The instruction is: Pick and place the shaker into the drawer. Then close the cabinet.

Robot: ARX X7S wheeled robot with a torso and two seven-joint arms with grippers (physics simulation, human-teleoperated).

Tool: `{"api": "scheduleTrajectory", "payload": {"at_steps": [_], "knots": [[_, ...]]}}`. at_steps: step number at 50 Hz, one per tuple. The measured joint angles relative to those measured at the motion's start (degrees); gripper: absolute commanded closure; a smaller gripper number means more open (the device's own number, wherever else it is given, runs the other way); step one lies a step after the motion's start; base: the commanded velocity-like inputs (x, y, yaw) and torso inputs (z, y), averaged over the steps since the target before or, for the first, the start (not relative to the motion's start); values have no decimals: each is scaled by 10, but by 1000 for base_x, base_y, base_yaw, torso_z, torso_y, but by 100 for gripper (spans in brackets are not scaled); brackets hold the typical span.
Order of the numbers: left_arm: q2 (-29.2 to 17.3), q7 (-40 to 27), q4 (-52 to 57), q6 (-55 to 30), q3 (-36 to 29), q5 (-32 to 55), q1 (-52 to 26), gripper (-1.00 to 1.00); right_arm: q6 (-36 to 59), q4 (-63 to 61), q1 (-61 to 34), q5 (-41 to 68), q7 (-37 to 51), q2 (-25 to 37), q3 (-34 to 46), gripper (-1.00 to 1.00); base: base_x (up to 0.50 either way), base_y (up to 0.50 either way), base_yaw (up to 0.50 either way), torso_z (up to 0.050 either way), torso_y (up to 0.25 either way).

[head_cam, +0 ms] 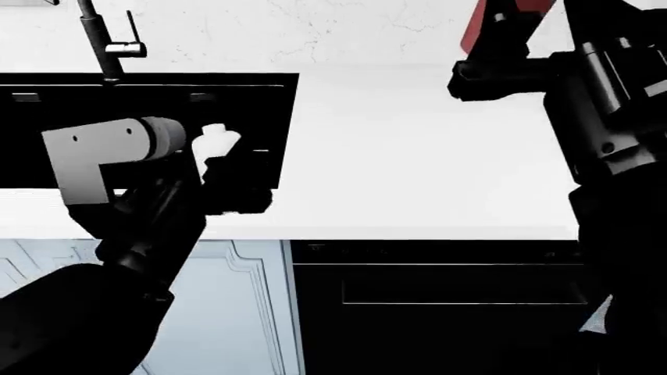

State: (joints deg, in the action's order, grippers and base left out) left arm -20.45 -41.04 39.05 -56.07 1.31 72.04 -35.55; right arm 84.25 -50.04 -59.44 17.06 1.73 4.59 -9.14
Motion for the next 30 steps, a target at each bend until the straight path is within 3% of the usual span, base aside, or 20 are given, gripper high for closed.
{"api": "scheduleTrajectory", "payload": {"at_steps": [10,30], "knots": [[-17,11,59,5,3,-15,91,100,21,-44,68,223,178,28,-51,100,-20,50,0,0,0],[-34,23,88,15,5,-26,150,100,-20,-44,123,327,281,73,-3,100,-61,500,0,1,1]]}}
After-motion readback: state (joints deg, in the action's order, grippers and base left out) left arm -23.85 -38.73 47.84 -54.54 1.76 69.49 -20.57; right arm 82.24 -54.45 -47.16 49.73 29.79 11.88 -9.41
